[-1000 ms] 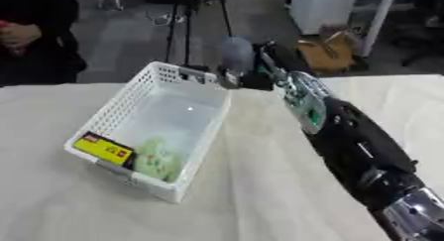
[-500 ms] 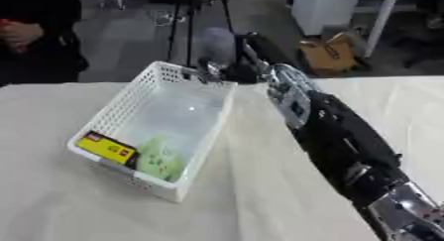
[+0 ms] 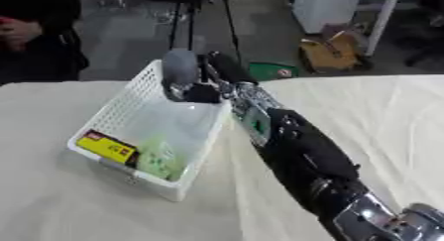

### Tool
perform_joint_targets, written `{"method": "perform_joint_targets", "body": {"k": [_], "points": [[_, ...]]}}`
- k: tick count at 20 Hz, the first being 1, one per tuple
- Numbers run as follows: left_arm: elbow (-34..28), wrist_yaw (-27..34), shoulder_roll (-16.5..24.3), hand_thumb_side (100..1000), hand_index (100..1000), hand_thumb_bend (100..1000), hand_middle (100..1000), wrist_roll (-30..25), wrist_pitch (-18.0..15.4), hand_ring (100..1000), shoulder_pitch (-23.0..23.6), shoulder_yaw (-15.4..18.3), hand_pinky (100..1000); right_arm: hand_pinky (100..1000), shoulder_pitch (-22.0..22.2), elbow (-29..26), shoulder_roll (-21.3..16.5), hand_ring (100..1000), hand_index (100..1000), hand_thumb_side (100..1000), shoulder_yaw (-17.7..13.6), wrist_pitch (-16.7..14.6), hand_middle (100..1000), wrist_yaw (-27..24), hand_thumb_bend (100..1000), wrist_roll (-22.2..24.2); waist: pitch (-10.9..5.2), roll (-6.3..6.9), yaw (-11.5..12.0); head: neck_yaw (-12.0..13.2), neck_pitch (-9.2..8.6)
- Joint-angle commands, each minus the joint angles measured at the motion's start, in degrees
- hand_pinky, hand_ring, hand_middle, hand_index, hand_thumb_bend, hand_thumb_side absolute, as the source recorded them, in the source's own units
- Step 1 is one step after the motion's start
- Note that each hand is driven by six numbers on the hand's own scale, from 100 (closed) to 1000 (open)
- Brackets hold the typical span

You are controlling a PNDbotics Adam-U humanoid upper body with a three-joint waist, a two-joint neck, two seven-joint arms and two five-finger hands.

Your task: Pick up objects on the table and place them in the box.

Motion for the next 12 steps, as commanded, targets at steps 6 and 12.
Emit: {"method": "perform_joint_targets", "body": {"k": [6,12], "points": [[-1.04,0.27,0.64,622,711,100,733,-0.30,-0.04,627,-0.66,0.00,676,962,-1.46,0.38,0.96,965,895,1000,-0.47,-1.13,656,2.85,592,-1.02,-0.91,0.18,0.25,-0.26,-0.71],[-1.04,0.23,0.62,622,711,100,733,-0.33,0.02,628,-0.65,0.00,676,978,-1.71,0.24,1.01,1000,1000,1000,-0.48,-2.13,803,3.91,634,-1.20,-0.90,0.09,0.29,-0.26,-0.83]]}}
